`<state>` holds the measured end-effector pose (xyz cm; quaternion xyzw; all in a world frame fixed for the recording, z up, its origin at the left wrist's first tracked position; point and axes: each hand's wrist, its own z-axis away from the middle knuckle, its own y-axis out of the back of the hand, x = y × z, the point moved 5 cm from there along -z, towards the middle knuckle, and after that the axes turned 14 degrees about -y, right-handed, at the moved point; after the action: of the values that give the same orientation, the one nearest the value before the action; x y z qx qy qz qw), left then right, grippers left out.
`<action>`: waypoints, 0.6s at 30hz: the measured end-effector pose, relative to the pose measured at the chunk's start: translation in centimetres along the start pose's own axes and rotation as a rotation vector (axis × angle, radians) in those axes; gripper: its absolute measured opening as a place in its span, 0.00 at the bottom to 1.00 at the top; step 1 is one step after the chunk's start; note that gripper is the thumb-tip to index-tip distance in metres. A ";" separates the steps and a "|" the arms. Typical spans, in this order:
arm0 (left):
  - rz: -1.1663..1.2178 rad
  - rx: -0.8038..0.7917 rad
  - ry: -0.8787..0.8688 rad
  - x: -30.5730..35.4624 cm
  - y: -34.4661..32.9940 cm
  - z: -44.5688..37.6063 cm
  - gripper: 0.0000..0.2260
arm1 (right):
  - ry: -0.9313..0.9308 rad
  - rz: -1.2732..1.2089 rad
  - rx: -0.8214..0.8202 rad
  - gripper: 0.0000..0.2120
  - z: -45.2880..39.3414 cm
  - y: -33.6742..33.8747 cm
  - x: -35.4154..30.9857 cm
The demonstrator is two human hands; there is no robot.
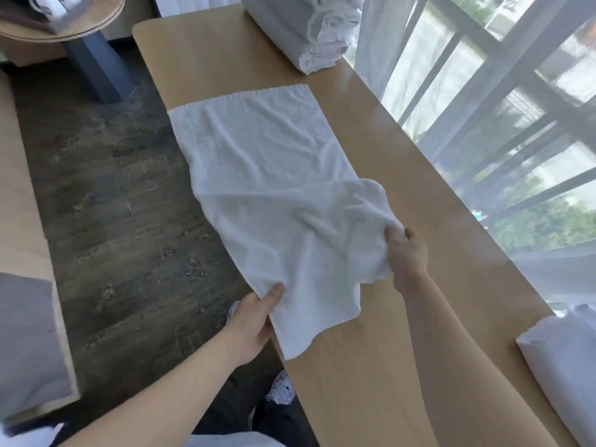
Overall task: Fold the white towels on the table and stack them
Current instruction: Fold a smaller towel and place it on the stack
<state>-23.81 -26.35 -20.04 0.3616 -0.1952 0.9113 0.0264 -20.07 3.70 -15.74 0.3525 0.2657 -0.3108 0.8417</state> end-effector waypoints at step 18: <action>-0.469 -0.176 0.162 -7.0 -0.7 3.5 0.21 | 0.400 0.798 0.020 0.32 2.1 -1.7 5.2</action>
<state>-16.28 -26.38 -22.18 0.3193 -0.1819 0.8857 0.2837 -17.33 -0.62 -18.61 0.4889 0.2634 0.1098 0.8244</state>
